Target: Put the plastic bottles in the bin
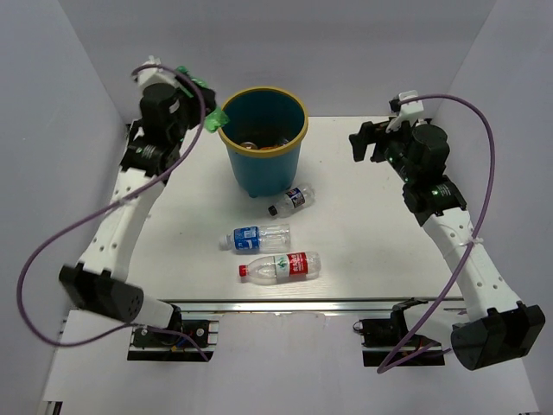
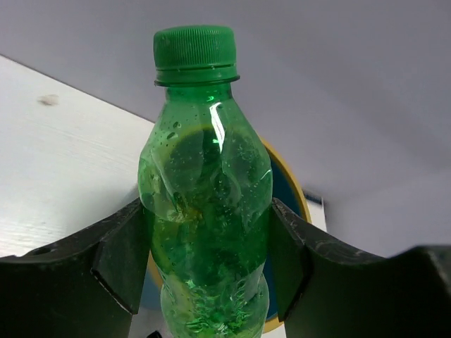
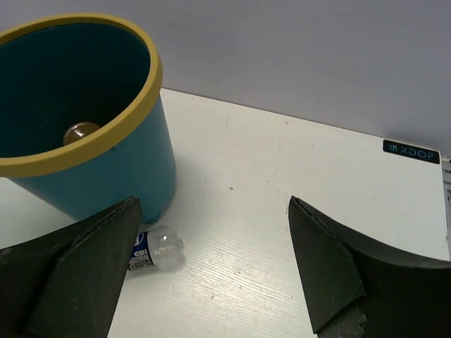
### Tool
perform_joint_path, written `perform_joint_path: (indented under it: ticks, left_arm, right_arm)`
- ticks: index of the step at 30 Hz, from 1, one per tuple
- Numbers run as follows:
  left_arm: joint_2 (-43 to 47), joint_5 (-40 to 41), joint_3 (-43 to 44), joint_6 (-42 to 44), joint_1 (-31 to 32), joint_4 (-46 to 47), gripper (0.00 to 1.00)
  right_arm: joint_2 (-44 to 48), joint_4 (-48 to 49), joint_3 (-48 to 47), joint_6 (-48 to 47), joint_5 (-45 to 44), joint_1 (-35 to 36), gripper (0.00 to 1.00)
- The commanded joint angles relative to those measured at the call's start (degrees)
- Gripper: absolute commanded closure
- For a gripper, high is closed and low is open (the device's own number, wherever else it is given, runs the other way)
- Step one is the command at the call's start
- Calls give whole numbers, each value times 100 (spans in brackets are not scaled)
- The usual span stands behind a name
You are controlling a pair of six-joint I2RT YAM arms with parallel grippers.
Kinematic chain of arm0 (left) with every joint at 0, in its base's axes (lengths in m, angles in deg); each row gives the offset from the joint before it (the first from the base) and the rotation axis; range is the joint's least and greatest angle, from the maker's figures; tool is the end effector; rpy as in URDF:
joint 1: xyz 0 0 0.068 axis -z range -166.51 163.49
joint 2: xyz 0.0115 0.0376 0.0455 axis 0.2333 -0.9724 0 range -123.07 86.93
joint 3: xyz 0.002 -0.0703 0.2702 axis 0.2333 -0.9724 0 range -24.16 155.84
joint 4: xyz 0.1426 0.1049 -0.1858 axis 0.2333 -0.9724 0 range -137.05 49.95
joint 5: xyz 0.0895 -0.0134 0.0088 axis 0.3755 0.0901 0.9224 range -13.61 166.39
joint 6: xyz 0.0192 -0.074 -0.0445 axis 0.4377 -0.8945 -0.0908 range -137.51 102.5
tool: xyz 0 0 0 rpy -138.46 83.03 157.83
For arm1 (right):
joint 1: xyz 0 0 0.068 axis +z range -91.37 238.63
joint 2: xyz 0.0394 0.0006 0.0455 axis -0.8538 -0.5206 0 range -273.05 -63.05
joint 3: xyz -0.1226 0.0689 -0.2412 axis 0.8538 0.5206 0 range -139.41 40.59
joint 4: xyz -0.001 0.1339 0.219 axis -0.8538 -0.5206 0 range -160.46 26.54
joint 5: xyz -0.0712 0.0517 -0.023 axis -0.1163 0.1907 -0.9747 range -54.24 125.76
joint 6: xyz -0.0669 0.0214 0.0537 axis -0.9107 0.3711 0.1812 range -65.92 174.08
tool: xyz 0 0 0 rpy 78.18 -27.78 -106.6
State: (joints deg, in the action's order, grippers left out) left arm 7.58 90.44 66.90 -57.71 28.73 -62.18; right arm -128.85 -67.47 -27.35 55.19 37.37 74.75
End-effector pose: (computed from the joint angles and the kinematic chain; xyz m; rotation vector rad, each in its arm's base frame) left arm 0.3335 -0.0712 0.4597 -0.5579 1.6828 -0.4910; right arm 0.2867 0.0852 0.4243 -0.2320 1.5926 0.2557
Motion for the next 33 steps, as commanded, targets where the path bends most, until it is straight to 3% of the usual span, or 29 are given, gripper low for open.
perform_joint_path:
  ticks: [1,7,10,13,20,22,25,33]
  left_arm:
    - [-633,-929,577,786,268,271,67]
    - [-1266,-895,904,979,295,113,63]
    - [-1548,-1105,1062,1023,304,-19,55]
    - [-1784,-1167,1220,1059,312,-256,37]
    - [-1917,-1396,1334,1182,330,-239,20]
    - [-2022,-1396,1631,1278,330,-414,8]
    - [-2163,-1615,1800,1322,330,-363,2]
    - [-2384,-1668,2372,1313,330,-573,2]
  right_arm:
    - [164,15,123,13,-134,-39,11]
    - [173,-170,352,-57,67,-65,11]
    - [173,-276,369,-75,305,-65,11]
    - [225,-407,387,-241,462,-65,11]
    - [340,-521,510,-515,964,-47,11]
    - [252,-644,466,-593,1130,-30,11]
    - [120,-916,405,-1135,1604,206,11]
    - [-573,-2147,194,-2694,1992,1595,11]
